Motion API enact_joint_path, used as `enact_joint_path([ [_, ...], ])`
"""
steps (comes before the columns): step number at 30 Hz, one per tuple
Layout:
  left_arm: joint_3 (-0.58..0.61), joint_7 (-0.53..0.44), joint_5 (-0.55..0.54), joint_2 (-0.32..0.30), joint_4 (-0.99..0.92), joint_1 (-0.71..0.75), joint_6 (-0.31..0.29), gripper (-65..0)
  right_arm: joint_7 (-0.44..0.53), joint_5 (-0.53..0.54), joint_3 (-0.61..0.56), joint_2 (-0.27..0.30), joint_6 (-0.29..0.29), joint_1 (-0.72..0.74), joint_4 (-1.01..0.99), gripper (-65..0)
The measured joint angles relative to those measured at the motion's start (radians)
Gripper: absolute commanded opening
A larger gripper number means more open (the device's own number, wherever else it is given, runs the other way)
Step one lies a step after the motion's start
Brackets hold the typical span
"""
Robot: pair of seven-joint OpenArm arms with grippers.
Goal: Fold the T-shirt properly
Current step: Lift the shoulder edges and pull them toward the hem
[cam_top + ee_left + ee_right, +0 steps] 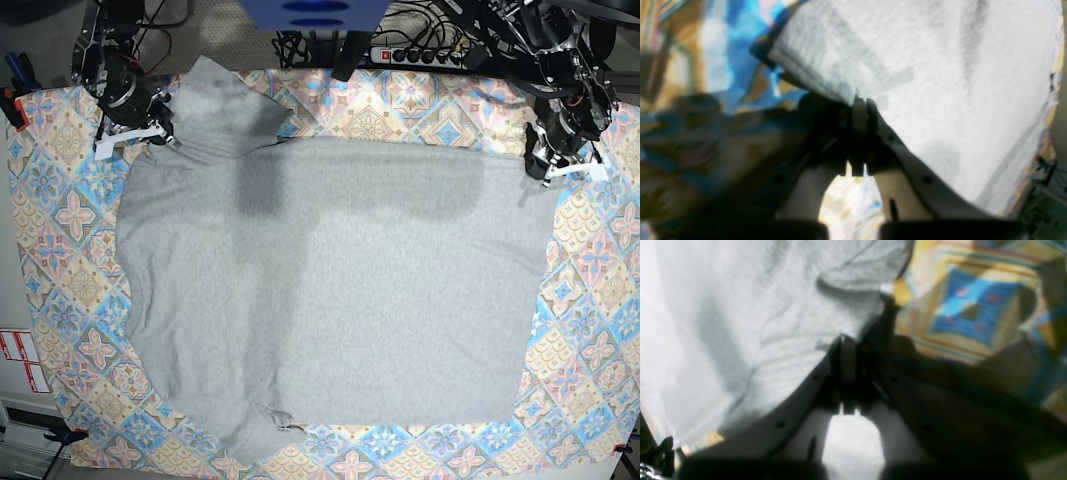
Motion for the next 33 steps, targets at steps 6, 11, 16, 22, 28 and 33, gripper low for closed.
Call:
enact_joint_path([
  [6, -0.001, -0.032, -0.031, 0.018, 0.024, 0.082, -0.016, -65.0, -0.035, 0.004, 0.065, 0.003, 0.005, -0.051, 0.014, -64.9],
  [11, -0.006, -0.061, -0.061, 0.052, 0.032, 0.117, -0.034, -65.0, -0.039, 0.010, 0.103, 0.003, 0.009, -0.086, 0.018, -65.0],
  [16, -0.008, -0.051, -0.059, 0.062, 0.037, 0.116, -0.033, -65.0, -0.042, 0.002, 0.103, 0.003, 0.004, -0.087, 0.028, -65.0],
  [22, -0.002, 0.010, 0.034, 0.104, 0.195, 0.123, 0.021, -65.0, -0.039, -0.018, 0.079, 0.003, -0.014, -0.035, 0.112, -65.0],
  [28, -0.004, 0.008, 0.042, 0.100, 0.256, 0.040, 0.021, -65.0, -0.035, -0.007, 0.007, 0.002, -0.006, 0.098, 0.124, -65.0],
  [33, -0.002, 0.009, 0.048, 0.103, 0.255, -0.050, 0.020, -65.0, -0.036, -0.021, -0.031, 0.004, -0.010, 0.195, 0.116, -65.0],
])
